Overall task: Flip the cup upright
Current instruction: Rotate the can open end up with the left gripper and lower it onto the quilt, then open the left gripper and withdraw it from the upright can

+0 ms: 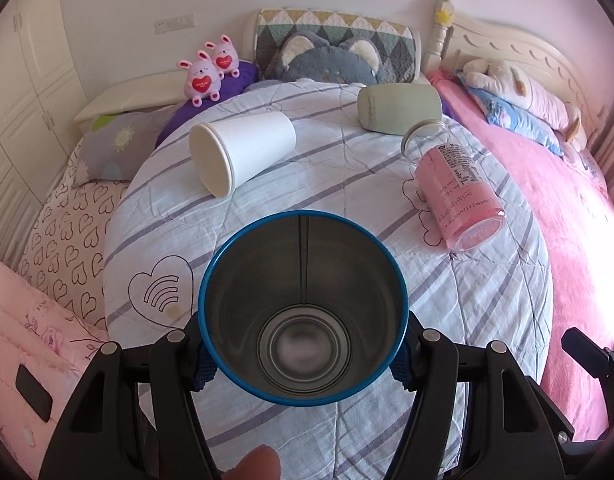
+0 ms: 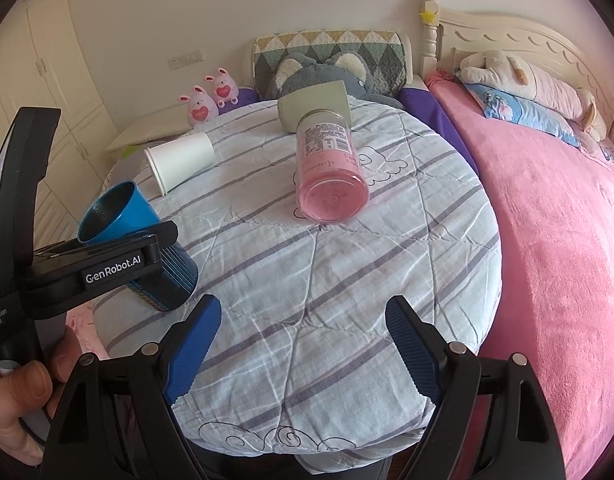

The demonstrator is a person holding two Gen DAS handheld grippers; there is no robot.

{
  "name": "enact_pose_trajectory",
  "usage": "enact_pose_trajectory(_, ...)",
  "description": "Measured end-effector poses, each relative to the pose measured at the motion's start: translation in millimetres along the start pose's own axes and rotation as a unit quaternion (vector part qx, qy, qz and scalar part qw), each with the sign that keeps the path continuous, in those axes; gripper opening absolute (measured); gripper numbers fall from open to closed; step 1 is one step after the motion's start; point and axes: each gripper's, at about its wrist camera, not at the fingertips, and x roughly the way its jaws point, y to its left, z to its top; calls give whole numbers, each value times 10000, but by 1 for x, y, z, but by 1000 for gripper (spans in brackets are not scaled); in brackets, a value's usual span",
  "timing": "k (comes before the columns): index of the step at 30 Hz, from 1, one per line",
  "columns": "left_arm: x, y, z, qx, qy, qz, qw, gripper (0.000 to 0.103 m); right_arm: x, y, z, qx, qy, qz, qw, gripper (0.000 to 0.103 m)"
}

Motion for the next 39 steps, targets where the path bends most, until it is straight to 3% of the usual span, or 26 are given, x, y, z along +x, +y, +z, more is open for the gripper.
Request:
enact_pose_trajectory(10,-3,-2,-1,118,-44,103,9999,70,-7,3,-1,7,-67,-43,10000,85)
enact_pose_trajectory(15,-14,-4,3,166,-233,85,9996,96,-11,4,-2,26,-117,-56,9999,85)
enact_pose_trajectory(20,-28,-4,6,202,-355,30,9992,101,-19,3,-4,63,-209,-67,9997,85)
enact_pose_trajectory(28,-102,11,7,179,-799,-290,9962,103,-57,1,0,140,-669,-204,9975,85)
enact_pose_trajectory(35,-189,28,-23,360,-1711,348,9840,103,-113,17,4,43,-1467,-326,9886,85)
enact_pose_trajectory(39,-209,44,-56,293,-1847,646,9802,103,-136,36,-15,-46,-1741,-292,9843,85)
